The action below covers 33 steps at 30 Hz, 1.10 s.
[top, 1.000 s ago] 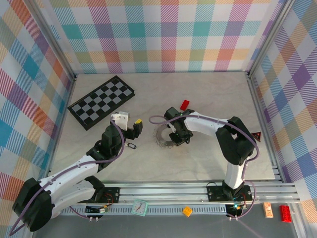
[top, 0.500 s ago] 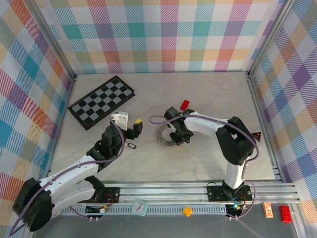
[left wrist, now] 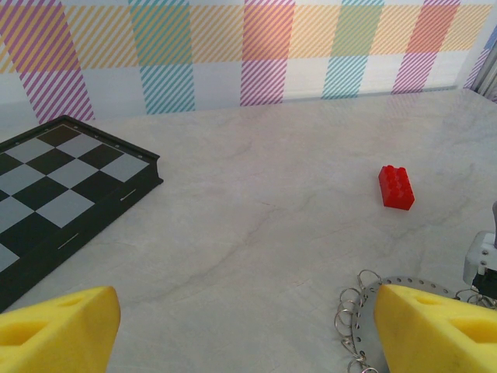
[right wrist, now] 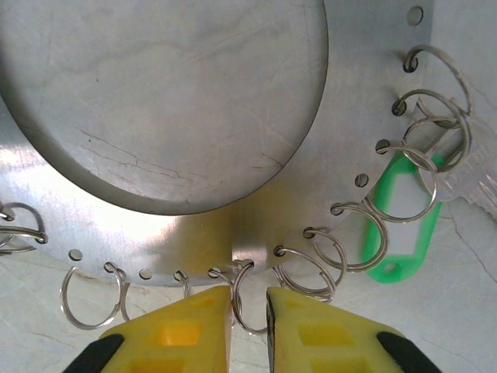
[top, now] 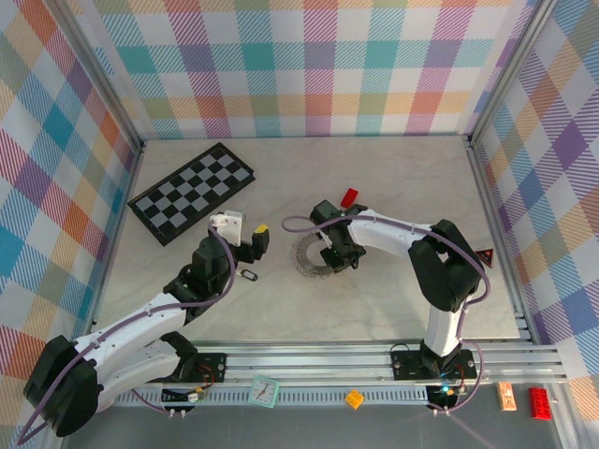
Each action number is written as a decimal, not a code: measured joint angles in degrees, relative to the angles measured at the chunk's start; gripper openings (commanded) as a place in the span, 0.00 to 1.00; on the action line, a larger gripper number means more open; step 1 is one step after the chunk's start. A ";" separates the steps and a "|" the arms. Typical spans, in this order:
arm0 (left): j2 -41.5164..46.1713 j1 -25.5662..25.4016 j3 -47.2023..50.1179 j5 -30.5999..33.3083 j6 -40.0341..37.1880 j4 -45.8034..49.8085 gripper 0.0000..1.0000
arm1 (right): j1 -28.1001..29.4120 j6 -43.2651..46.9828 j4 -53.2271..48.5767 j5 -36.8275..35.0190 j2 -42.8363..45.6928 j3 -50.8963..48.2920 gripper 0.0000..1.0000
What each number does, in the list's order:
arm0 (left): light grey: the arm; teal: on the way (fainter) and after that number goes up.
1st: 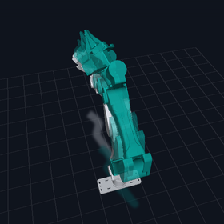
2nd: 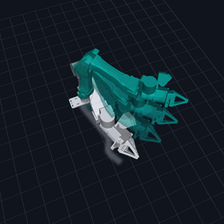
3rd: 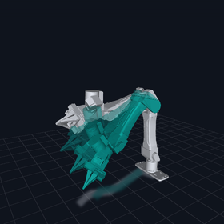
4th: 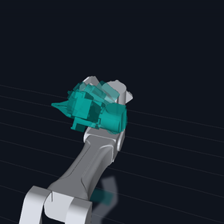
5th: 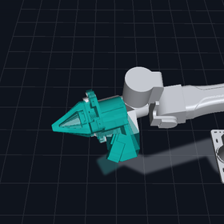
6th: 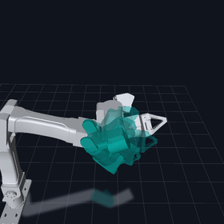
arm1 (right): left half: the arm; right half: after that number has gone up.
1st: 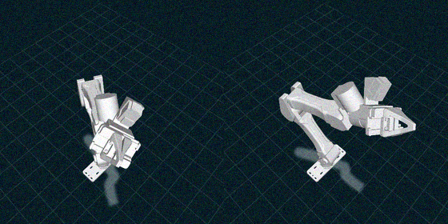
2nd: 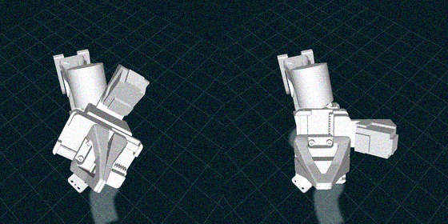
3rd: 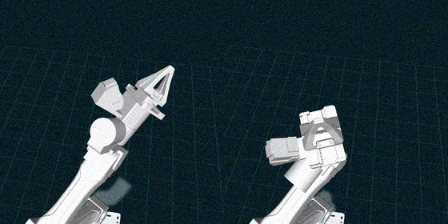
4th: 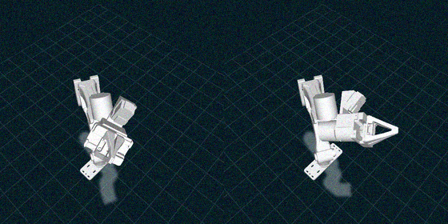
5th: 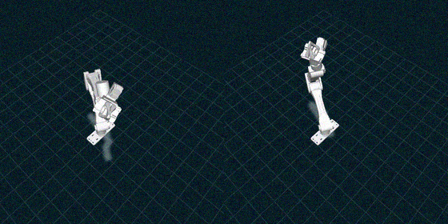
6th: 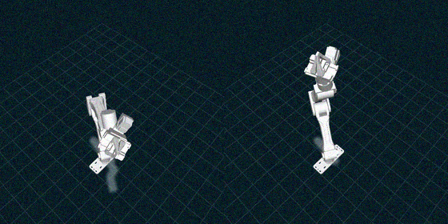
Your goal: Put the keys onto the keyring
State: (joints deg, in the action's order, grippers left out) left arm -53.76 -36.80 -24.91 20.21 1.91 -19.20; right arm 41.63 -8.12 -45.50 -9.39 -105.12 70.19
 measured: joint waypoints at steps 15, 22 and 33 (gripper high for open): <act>0.00 0.00 0.00 0.02 0.00 0.02 0.84 | 0.00 0.70 -0.70 -2.84 -0.94 0.44 0.20; 0.00 0.00 0.00 0.02 0.00 0.02 0.84 | 0.00 1.49 -0.74 -3.41 -1.55 0.66 0.20; 0.00 0.07 0.00 0.44 0.00 0.11 0.84 | -0.04 3.21 -1.62 -6.99 -2.91 2.58 0.04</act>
State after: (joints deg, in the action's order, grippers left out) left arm -53.76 -36.73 -24.91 20.64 1.91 -19.09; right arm 41.58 -4.91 -47.11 -16.38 -108.03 72.77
